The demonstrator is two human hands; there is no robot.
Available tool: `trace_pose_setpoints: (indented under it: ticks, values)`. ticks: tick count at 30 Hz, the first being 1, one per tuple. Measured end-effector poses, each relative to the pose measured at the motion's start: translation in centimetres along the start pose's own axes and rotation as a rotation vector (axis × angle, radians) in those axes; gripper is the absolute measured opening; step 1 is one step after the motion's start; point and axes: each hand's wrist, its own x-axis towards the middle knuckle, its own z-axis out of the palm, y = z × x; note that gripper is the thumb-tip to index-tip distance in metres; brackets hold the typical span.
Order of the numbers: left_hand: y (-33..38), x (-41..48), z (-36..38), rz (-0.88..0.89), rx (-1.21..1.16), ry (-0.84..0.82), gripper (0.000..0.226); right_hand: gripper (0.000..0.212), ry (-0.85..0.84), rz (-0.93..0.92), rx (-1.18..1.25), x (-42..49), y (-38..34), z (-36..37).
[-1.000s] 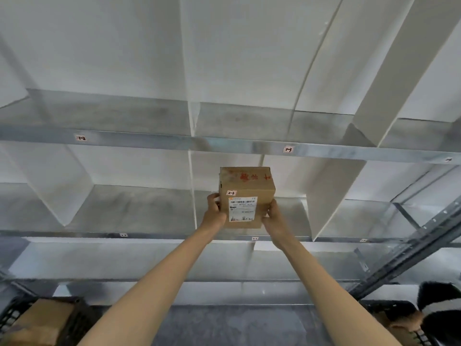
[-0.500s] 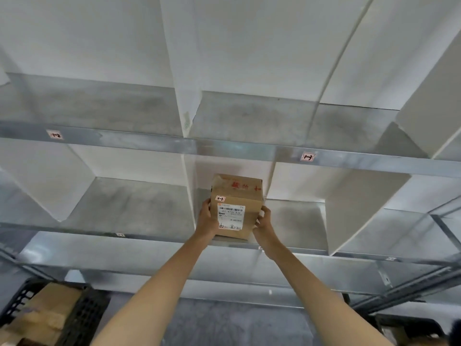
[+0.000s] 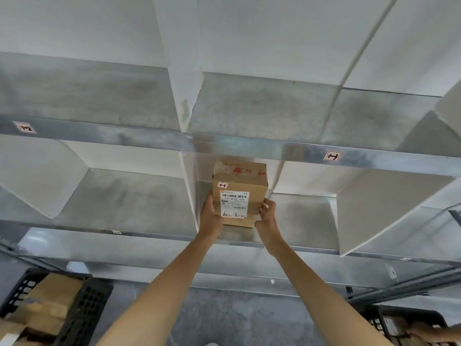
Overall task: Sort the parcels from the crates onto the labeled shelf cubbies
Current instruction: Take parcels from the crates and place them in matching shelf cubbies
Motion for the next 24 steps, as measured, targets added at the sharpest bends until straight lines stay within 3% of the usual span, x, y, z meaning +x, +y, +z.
trace_pose_setpoints:
  ticks: [5, 13, 17, 21, 24]
  values:
    - [-0.5, 2.7, 0.1, -0.016, 0.012, 0.046, 0.046, 0.057, 0.008, -0.015, 0.035, 2.2, -0.7, 1.2]
    - [-0.2, 3.0, 1.0, -0.042, -0.052, 0.038, 0.07, 0.057, -0.028, -0.062, 0.027, 2.3, -0.4, 1.0]
    - [1.4, 2.2, 1.1, -0.204, -0.154, 0.05, 0.08, 0.066, -0.034, -0.057, 0.022, 2.0, -0.3, 0.9]
    - [1.8, 1.7, 0.9, -0.296, -0.172, 0.085, 0.072, 0.08, -0.05, -0.03, 0.008, 1.4, -0.4, 0.8]
    - [2.3, 0.5, 0.9, -0.324, -0.15, 0.098, 0.041, 0.085, 0.002, 0.026, 0.016, 0.4, -0.9, 0.2]
